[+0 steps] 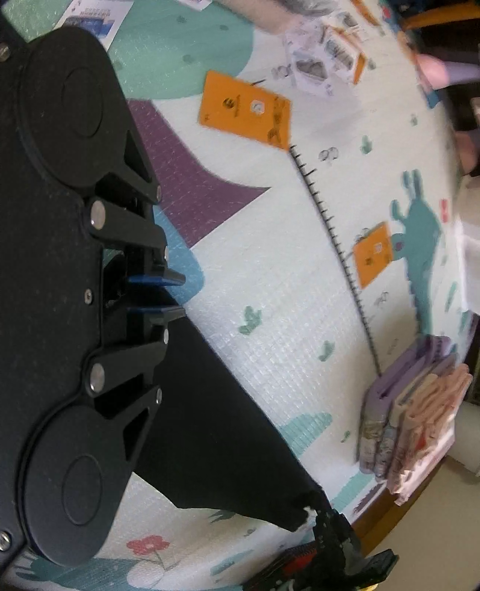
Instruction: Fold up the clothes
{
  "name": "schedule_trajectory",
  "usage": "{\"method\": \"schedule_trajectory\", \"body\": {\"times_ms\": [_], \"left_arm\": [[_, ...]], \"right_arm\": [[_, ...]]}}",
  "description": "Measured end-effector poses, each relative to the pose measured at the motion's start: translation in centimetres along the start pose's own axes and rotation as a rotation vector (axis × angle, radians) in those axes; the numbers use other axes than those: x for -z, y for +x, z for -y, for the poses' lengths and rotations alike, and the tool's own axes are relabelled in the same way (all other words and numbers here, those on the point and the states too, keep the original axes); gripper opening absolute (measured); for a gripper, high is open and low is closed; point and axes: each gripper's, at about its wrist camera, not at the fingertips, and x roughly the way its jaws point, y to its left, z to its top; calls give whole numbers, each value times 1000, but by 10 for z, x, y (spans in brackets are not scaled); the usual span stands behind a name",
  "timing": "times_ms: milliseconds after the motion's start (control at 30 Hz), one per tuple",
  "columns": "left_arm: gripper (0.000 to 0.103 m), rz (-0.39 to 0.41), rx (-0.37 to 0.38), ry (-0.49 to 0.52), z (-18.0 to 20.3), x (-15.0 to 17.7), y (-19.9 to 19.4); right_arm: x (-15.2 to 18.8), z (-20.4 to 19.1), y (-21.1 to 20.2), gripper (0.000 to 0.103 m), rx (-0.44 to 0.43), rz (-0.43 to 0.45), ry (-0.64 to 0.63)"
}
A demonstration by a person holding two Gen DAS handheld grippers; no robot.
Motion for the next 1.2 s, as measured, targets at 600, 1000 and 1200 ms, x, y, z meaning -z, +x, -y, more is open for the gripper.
{"method": "schedule_trajectory", "body": {"times_ms": [600,1000,1200], "left_arm": [[12,34,64,178,109,22,30],[29,12,54,129,100,23,33],[29,10,57,123,100,21,36]], "right_arm": [[74,-82,-19,25,81,265,-35],[64,-52,-23,38,224,376,65],[47,-16,4,14,250,327,158]]}}
